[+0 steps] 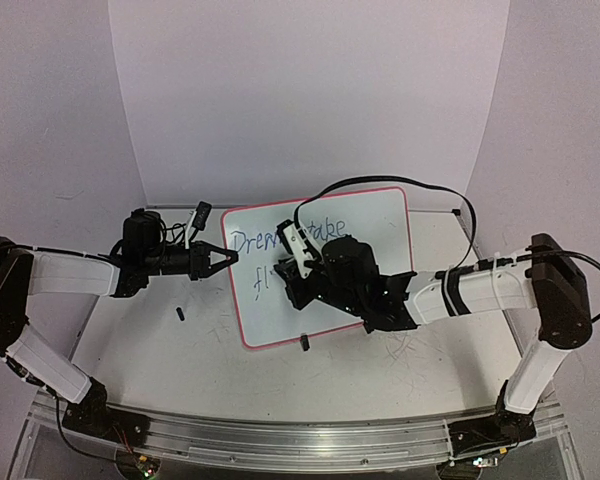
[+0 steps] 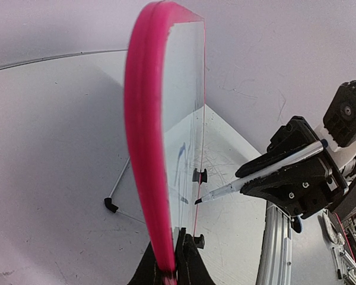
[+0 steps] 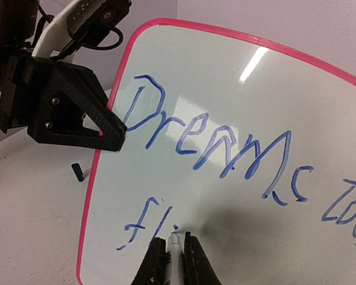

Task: Write a sentence on the whiteboard

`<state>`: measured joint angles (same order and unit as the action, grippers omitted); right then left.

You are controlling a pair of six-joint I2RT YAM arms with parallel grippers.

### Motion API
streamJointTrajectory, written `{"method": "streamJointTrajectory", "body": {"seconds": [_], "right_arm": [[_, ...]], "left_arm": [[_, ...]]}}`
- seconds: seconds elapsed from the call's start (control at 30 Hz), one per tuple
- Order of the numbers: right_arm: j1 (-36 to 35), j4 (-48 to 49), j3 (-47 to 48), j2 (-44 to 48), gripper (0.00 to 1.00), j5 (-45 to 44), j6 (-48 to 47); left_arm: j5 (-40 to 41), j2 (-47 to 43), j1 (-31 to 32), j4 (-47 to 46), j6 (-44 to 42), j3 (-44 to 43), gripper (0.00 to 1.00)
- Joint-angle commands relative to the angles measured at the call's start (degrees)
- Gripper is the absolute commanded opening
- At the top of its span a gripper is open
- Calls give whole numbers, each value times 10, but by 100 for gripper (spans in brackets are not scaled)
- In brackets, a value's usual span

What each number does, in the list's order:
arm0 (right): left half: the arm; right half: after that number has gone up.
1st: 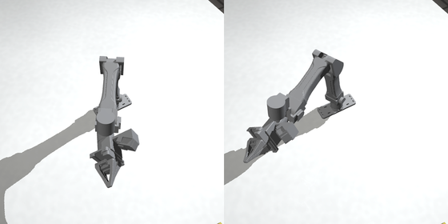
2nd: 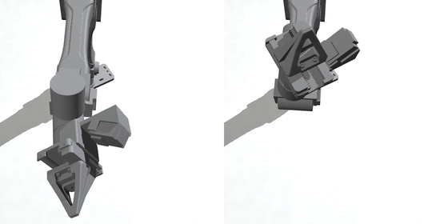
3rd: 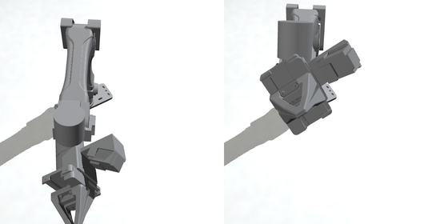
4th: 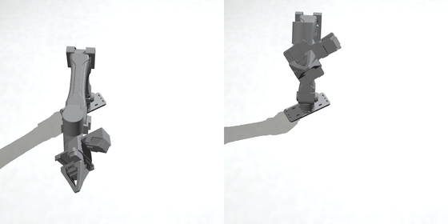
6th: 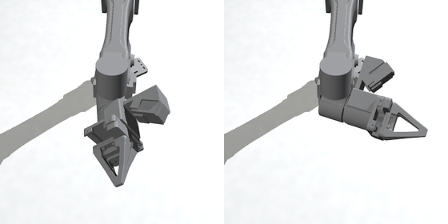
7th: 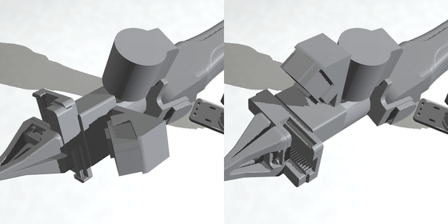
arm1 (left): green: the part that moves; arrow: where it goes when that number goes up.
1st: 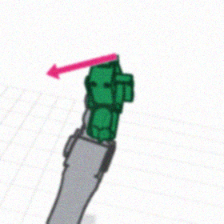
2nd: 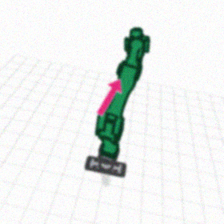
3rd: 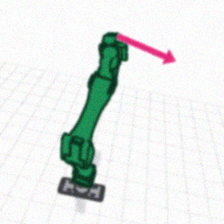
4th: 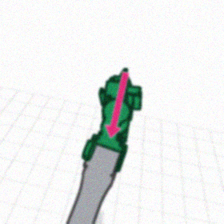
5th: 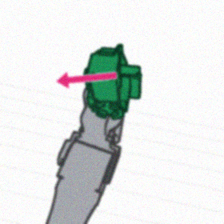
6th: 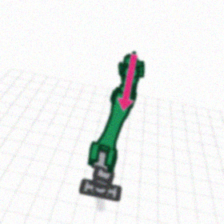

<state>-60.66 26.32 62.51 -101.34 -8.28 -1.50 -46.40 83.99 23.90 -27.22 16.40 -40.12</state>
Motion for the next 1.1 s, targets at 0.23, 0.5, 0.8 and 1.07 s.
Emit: {"method": "streamJointTrajectory", "body": {"seconds": [0.23, 0.5, 0.8, 1.07], "right_arm": [[2, 19, 10, -5, 0, -3, 11], [3, 9, 12, -17, 0, -27, 11], [3, 1, -2, -13, 0, -28, 37], [1, -5, -20, -6, 0, -21, 54]], "left_arm": [[54, 0, 3, 19, -42, -16, 0], [54, 1, 3, 20, -44, -15, 0], [53, 1, 4, 20, -43, -17, 0], [52, 4, 3, 21, -42, -19, 0]]}}
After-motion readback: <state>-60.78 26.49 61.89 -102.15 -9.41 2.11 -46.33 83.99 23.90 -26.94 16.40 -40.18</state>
